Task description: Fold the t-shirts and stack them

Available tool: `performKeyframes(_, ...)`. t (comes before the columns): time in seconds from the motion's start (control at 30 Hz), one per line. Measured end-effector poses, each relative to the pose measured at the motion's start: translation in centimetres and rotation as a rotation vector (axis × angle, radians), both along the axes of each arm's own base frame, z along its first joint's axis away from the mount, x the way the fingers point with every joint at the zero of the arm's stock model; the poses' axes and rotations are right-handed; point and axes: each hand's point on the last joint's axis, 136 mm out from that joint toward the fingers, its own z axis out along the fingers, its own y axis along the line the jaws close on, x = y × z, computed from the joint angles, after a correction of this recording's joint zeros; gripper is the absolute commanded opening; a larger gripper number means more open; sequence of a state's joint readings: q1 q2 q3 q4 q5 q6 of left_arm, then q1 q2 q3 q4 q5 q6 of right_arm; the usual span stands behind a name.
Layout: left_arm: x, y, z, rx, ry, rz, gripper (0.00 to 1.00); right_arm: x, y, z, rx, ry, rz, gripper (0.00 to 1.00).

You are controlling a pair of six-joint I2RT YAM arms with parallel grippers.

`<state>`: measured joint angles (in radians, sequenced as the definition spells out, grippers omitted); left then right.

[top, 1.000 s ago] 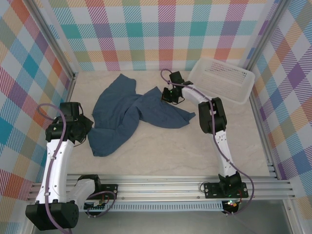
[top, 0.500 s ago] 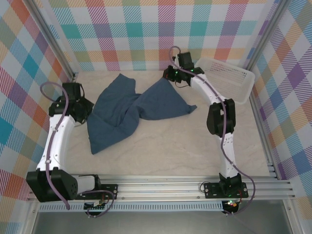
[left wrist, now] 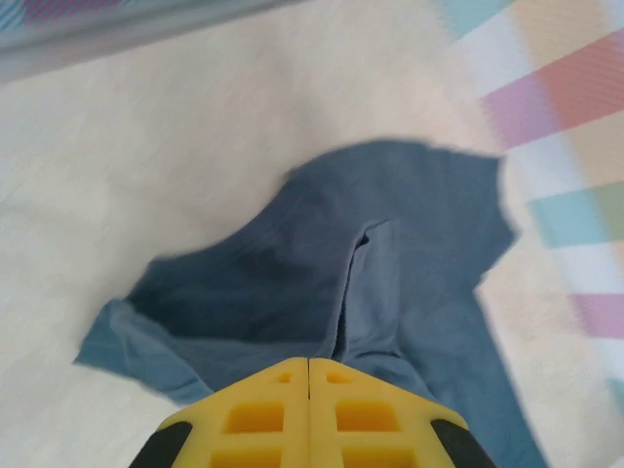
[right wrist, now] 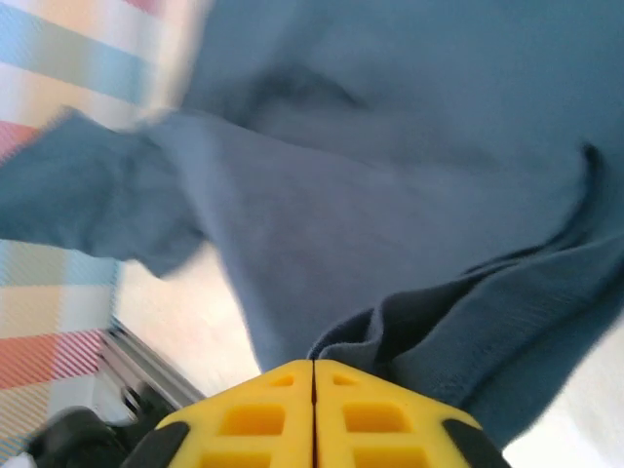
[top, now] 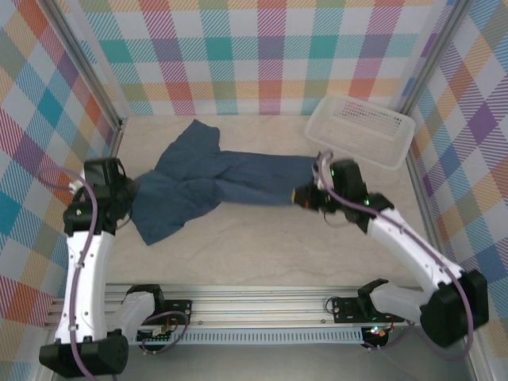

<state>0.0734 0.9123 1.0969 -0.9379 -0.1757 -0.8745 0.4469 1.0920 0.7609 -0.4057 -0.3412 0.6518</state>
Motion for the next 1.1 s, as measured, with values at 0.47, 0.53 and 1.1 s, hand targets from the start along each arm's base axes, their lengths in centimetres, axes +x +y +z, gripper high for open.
performKeyframes(0.47, -5.3, -3.1, -10.1, -0.205, 0.208, -0.005, 0.00, -2.5, -7.2, -5.3, -0.264, 0.301, -0.374, 0.42)
performKeyframes(0.53, -5.2, -3.2, -10.2, -0.209, 0.215, -0.008, 0.00, -1.1, -6.5, -6.0, -0.286, 0.322, -0.369, 0.39)
performKeyframes(1.1, -4.1, -3.2, -9.5, -0.196, 0.204, -0.037, 0.00, 6.6, -2.2, -12.1, -0.460, 0.269, -0.051, 0.30)
